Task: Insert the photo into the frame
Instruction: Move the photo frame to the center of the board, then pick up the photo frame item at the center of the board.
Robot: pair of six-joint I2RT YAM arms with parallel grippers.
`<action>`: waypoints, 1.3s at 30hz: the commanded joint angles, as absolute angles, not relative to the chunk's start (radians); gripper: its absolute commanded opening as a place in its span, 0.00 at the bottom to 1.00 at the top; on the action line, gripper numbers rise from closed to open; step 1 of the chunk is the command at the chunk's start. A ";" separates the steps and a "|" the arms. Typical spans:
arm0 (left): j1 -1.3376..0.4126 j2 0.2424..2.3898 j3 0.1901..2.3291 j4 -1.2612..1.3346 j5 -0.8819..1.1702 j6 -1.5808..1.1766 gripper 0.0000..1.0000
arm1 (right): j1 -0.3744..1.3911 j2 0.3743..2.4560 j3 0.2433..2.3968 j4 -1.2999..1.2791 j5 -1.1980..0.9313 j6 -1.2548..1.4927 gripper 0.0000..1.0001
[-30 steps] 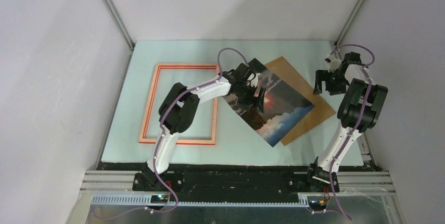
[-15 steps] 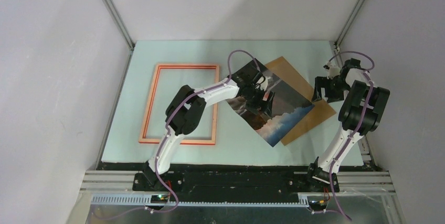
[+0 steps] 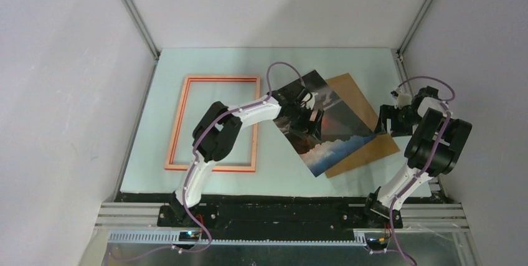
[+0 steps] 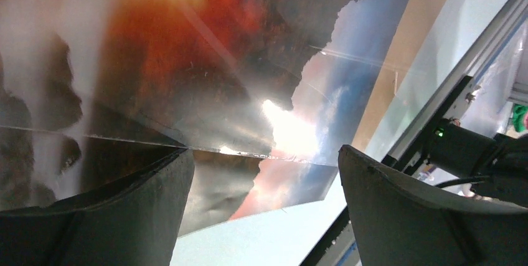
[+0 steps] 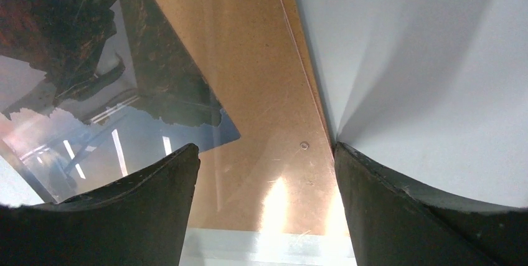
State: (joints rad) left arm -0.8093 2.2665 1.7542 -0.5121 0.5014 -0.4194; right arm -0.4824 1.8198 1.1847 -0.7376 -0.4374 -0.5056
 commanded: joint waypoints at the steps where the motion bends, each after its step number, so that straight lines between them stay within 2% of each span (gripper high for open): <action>1: -0.832 2.225 1.608 -0.484 0.482 -0.512 0.93 | -0.480 1.728 1.097 -0.789 -0.540 -0.465 0.82; 11: -0.831 2.139 1.445 -0.339 0.513 -0.646 0.93 | -0.492 1.603 0.982 -0.687 -0.545 -0.394 0.81; 21: -0.820 2.058 1.314 -0.276 0.449 -0.723 0.94 | -0.502 1.578 0.979 -0.644 -0.525 -0.364 0.80; 30: -0.809 2.027 1.261 -0.270 0.383 -0.762 0.96 | -0.426 1.510 0.991 -0.548 -0.455 -0.373 0.83; 39: -0.783 2.036 1.254 -0.253 0.361 -0.751 0.95 | -0.341 1.597 1.066 -0.565 -0.443 -0.390 0.83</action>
